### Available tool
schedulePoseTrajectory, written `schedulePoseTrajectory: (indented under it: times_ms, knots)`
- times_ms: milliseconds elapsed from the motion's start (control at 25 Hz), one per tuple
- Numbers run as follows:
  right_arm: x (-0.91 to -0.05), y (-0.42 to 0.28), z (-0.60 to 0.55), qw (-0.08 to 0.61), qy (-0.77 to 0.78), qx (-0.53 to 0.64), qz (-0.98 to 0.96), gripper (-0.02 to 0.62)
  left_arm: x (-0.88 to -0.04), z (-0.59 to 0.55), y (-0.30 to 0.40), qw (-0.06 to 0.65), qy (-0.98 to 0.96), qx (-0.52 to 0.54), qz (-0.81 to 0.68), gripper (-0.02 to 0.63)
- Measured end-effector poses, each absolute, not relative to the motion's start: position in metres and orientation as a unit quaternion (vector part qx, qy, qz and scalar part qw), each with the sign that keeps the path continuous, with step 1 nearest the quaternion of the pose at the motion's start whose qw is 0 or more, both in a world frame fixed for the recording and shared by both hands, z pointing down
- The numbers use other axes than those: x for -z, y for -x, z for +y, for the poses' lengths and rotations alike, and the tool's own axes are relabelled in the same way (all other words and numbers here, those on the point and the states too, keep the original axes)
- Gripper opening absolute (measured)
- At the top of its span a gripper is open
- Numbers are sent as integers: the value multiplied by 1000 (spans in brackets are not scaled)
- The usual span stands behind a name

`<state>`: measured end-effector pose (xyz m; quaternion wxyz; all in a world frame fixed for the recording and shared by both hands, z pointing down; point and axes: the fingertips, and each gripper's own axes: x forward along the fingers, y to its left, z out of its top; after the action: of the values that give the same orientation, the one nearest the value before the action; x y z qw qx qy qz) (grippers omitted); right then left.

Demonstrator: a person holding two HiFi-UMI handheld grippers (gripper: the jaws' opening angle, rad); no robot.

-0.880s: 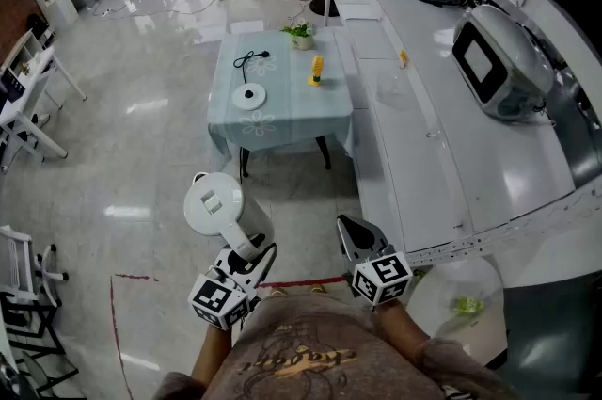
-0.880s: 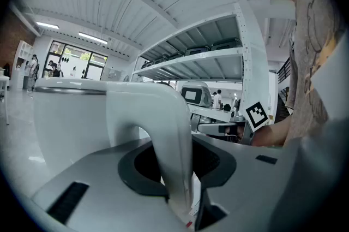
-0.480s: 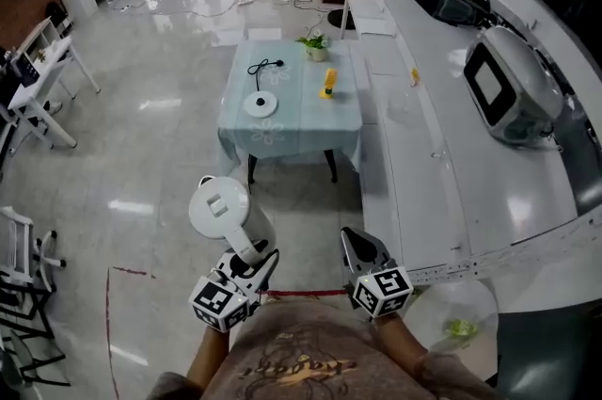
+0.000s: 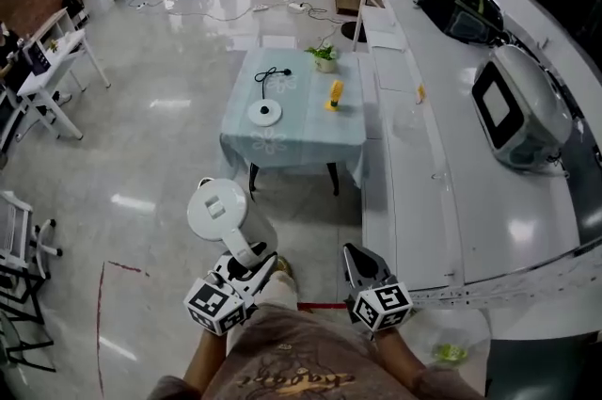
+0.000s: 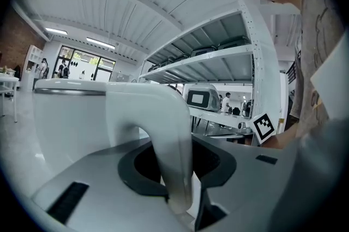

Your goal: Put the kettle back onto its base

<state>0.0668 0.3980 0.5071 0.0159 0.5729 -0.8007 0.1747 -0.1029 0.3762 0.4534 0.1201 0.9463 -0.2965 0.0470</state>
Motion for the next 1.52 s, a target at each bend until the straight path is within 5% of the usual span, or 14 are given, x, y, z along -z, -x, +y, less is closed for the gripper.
schedulePoseTrajectory:
  times_ms: [1520]
  knots:
    - [-514,-96,-12,31,-575,-184,-796,-9,-458,-43,70,119,-956,-55,-262,130]
